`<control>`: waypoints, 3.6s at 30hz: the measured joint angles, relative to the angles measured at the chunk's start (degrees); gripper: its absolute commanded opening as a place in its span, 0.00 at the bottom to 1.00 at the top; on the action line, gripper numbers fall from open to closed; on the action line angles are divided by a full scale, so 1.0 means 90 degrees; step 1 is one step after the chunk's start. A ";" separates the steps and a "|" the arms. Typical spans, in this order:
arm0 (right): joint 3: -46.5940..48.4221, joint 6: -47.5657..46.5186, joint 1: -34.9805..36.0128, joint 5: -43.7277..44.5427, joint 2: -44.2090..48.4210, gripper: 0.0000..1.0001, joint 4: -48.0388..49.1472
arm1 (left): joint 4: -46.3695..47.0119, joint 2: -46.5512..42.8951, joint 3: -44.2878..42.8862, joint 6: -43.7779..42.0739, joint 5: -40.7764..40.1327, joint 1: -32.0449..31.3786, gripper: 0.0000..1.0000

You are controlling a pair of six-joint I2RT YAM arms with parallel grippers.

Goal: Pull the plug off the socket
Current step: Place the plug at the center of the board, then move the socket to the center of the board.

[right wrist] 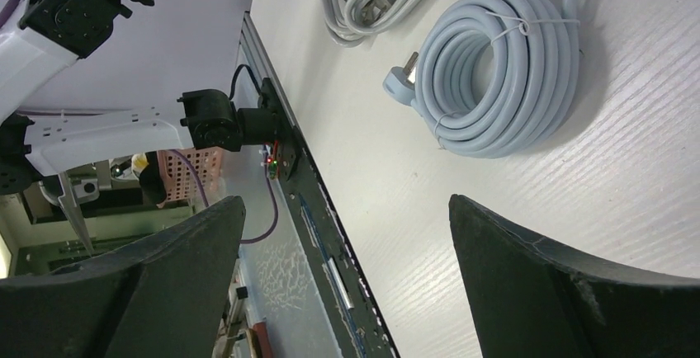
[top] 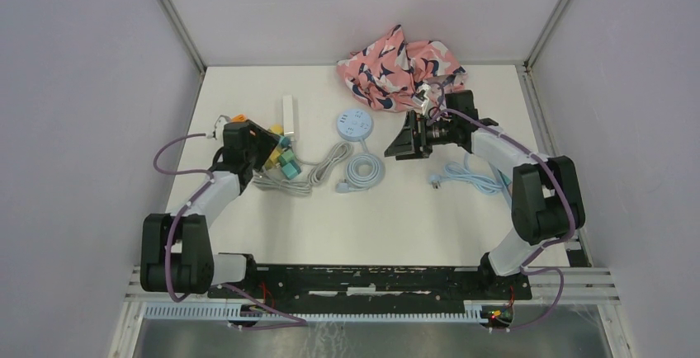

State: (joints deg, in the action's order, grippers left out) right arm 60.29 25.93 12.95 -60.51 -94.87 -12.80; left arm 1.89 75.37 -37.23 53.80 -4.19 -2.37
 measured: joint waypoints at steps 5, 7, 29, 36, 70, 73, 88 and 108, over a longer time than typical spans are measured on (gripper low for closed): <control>0.0172 -0.0719 -0.0015 0.0039 0.0214 1.00 -0.0559 | 0.0036 -0.0389 0.0017 -0.0005 0.0403 0.0000 0.73; 0.0211 -0.1059 -0.0034 0.0097 0.0398 1.00 -0.0765 | 0.0211 -0.0576 0.0080 -0.0007 0.0770 0.0005 0.74; 0.1537 -0.4991 -0.0279 0.0882 0.2341 1.00 -0.2919 | 0.1081 -0.1685 -0.0770 -0.1343 0.5333 -0.0551 0.99; 0.1671 -0.6292 -0.0335 0.0901 0.1729 1.00 -0.3910 | -0.0423 -0.2754 -0.1202 -0.3599 0.4947 -0.1056 0.99; 0.1039 -0.7417 -0.0755 0.6521 -0.0750 0.75 -0.4544 | -0.1710 -0.2504 -0.0899 -0.4755 0.3616 -0.1056 0.99; 0.1039 -0.7385 -0.0767 0.6749 -0.0877 0.70 -0.4490 | -0.1719 -0.2504 -0.0899 -0.4755 0.3614 -0.1054 0.99; 0.1151 -0.7286 -0.0821 0.6873 -0.1200 0.31 -0.4622 | -0.1727 -0.2504 -0.0899 -0.4755 0.3575 -0.1054 0.99; 0.1885 -0.7633 0.0194 0.3786 -0.1260 0.11 -0.6380 | -0.1729 -0.2497 -0.0899 -0.4758 0.3497 -0.1054 0.99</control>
State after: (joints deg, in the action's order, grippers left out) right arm 77.25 -42.76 14.70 -26.44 -106.21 -70.22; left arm -13.67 52.90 -45.32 10.98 27.29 -11.86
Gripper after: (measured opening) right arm 0.224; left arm 0.991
